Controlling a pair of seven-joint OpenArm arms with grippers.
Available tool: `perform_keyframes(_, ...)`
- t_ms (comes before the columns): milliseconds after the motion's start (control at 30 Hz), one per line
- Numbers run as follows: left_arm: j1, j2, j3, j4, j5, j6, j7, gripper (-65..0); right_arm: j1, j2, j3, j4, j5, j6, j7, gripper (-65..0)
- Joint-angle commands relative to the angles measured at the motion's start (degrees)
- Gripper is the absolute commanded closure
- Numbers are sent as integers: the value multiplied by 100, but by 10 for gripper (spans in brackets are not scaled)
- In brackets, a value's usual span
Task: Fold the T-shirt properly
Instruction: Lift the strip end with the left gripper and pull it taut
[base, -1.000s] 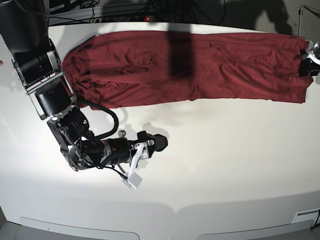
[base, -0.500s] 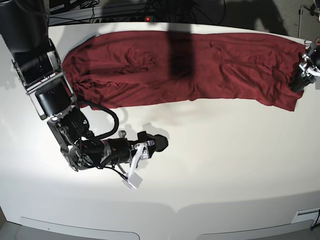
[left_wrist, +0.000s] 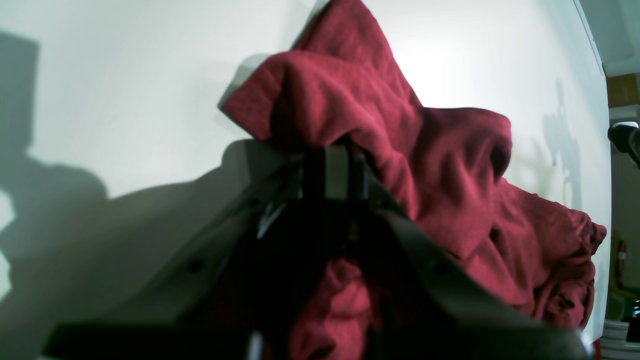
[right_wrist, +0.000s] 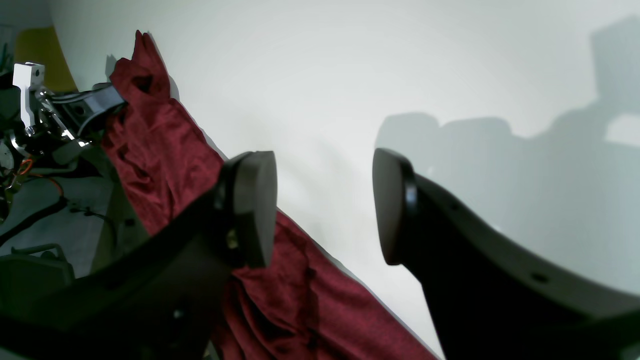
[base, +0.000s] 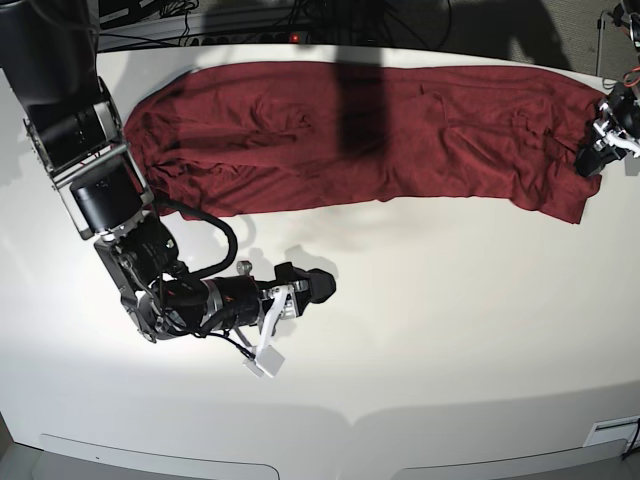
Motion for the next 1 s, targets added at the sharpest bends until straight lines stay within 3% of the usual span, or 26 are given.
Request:
perform_keyframes(0, 48, -94, 7, 9, 236, 93, 37, 0, 188, 31, 50, 81, 136, 54, 90, -310)
perform_keyframes(67, 94, -103, 2, 9, 232, 138, -457, 0, 188, 31, 50, 81, 133, 54, 90, -310)
perform_keyframes(133, 190, -96, -28, 9, 186, 457, -1102, 0, 186, 31, 50, 81, 133, 54, 87, -310)
perform_keyframes(233, 339, -96, -229, 9, 136, 472, -1674, 0, 188, 31, 50, 81, 116, 54, 87, -310)
perform_keyframes(333, 450, -94, -597, 9, -92, 455, -1690, 0, 186, 28, 50, 81, 116, 54, 87, -310)
perform_keyframes(467, 573, -94, -1163, 9, -109, 93, -1818, 0, 186, -2, 39, 81, 116, 54, 90, -310)
perform_keyframes(600, 588, -94, -1657, 9, -107, 93, -1921, 0, 186, -37, 39, 81, 116, 54, 87, -310)
perform_keyframes(967, 651, -66, -1794, 9, -195, 93, -1637, 0, 186, -111, 39, 81, 116, 54, 85, -310)
